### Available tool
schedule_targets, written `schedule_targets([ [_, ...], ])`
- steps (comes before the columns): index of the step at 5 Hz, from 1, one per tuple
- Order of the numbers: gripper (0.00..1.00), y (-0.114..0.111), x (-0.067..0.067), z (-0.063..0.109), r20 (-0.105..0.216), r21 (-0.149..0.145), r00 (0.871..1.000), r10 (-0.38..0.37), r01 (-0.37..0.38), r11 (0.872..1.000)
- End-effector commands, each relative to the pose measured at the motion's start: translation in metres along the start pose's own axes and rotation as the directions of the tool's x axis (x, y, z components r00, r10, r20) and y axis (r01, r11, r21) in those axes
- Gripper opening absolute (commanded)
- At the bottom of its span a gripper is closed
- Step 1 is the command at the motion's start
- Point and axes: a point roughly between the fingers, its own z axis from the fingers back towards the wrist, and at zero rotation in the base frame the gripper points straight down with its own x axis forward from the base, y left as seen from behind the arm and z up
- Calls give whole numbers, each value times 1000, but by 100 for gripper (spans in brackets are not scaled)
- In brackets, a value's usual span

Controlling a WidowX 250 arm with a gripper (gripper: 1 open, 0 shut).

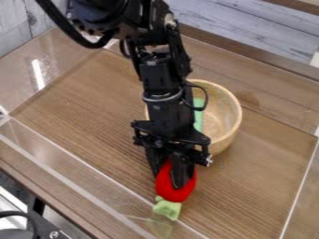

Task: Move the red object to the right side of the table

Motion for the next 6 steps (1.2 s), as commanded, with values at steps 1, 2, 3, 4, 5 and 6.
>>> schedule_targets([
  [1,0,-8,7,7,50,24,999,-11,9,1000],
  [2,0,-11,12,16,31,59,995,-93,91,994],
  [3,0,-21,17,28,23,95,987,-162,159,983],
  [4,0,-50,20,37,76,104,995,-70,62,993],
  [5,0,-87,29,26,123,70,992,2,-10,997],
  [6,0,-102,31,13,129,52,992,6,-13,999],
])
